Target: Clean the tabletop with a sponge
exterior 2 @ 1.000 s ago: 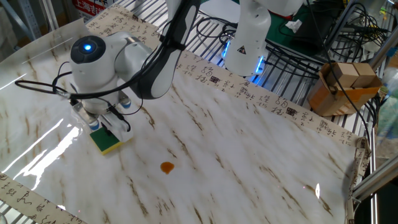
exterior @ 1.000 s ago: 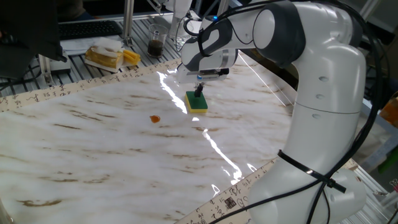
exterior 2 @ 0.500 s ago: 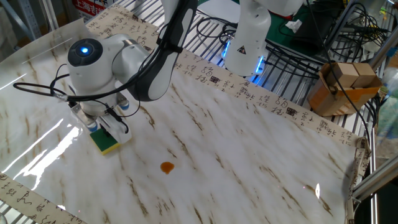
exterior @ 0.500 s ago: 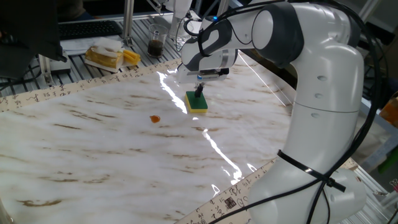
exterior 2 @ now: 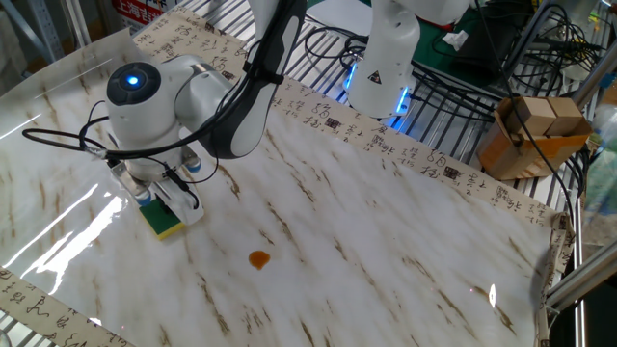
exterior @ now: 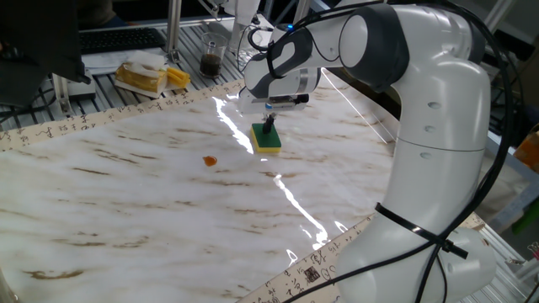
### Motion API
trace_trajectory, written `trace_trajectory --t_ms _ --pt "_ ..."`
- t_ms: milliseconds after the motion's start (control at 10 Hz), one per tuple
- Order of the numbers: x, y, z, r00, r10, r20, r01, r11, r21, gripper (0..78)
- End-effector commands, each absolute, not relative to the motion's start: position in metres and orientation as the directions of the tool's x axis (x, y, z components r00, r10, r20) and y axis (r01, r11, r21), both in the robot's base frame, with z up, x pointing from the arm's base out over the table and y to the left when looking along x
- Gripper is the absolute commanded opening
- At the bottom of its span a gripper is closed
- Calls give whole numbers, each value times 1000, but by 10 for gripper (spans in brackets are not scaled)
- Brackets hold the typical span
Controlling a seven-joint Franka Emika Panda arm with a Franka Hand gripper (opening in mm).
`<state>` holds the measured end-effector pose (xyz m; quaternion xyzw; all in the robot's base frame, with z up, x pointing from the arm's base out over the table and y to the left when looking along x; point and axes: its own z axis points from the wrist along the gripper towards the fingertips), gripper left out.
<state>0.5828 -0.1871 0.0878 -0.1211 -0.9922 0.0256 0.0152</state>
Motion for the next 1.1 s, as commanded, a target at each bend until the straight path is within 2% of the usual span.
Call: trace_trajectory --t_ms 100,1100 --pt "584 -188 89 -970 243 20 241 969 -57 774" --pt "584 -188 89 -970 243 20 241 969 -57 774"
